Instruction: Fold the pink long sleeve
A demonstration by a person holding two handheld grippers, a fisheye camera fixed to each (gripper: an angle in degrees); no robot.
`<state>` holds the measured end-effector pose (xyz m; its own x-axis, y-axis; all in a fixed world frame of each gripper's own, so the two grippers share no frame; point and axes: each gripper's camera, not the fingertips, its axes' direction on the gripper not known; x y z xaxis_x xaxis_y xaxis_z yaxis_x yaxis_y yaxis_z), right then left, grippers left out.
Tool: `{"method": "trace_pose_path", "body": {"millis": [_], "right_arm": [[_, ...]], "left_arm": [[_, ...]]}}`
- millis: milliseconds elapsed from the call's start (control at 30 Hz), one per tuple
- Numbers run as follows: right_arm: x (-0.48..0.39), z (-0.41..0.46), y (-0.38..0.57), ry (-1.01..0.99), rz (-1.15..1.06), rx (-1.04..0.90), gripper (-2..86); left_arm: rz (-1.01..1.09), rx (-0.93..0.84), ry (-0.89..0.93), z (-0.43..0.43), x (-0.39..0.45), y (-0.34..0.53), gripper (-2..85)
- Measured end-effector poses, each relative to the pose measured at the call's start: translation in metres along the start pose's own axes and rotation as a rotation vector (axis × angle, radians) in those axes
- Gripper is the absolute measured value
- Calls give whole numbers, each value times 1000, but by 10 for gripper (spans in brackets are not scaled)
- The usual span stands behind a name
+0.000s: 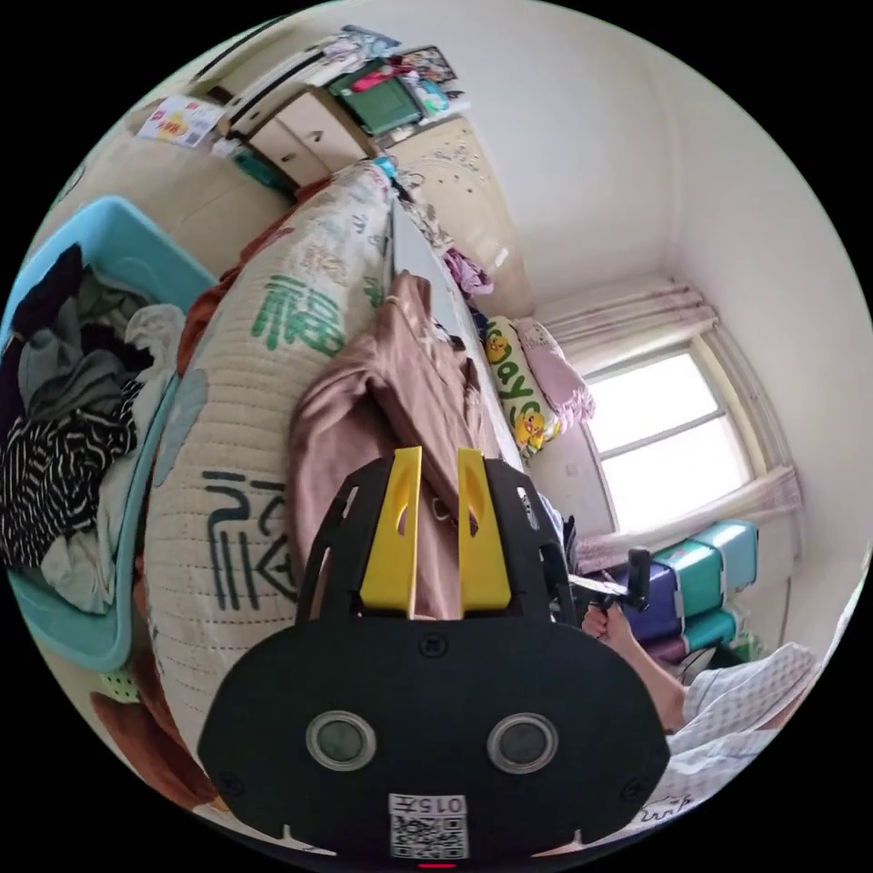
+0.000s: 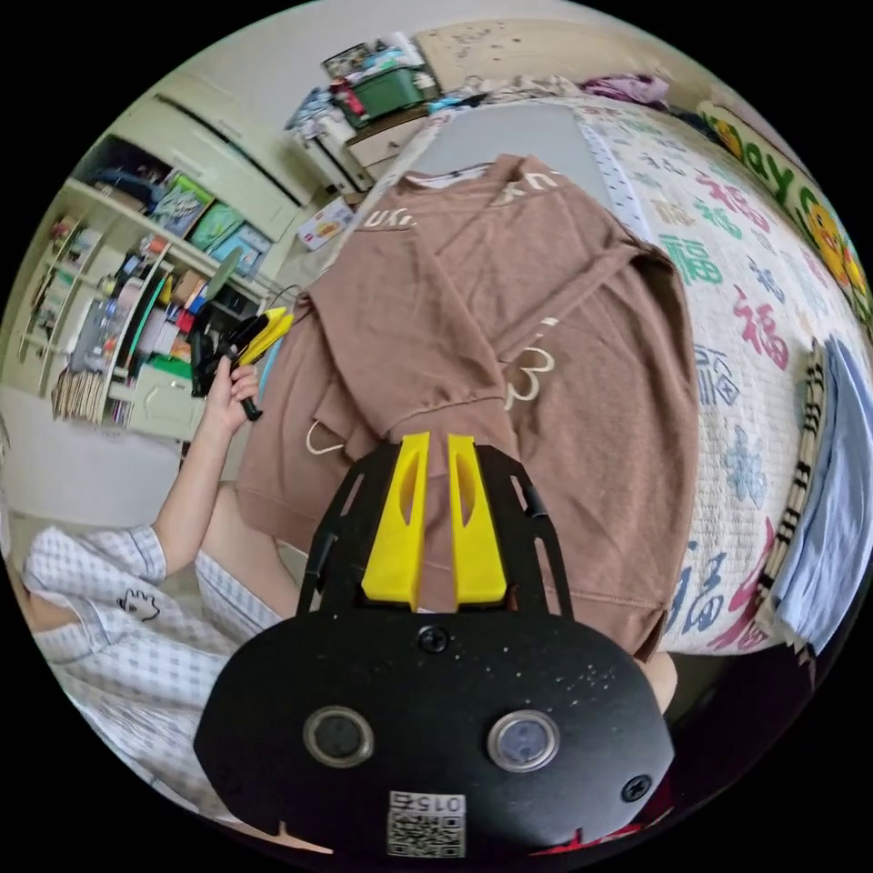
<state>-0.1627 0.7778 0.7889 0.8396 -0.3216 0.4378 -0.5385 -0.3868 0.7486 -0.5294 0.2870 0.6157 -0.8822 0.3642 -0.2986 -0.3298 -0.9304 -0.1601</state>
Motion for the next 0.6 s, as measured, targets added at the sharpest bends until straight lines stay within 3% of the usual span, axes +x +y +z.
{"method": "trace_pose_path", "body": {"millis": [233,367,467,600], "right_arm": [[-39,57,-6,33,-100,-136,50],[-37,75,2,79,-143,-225,35],[-29,66,-1,24,-198,-289,5],[18,17,-33,-40,-166,-160,6]], "left_arm": [[237,-188,-15,52,53,14,83],[259,-289,-155,71,60,16,78],[291,-303,-162,65,66,14,72],[298,-196,-230,23,72,-4,74]]}}
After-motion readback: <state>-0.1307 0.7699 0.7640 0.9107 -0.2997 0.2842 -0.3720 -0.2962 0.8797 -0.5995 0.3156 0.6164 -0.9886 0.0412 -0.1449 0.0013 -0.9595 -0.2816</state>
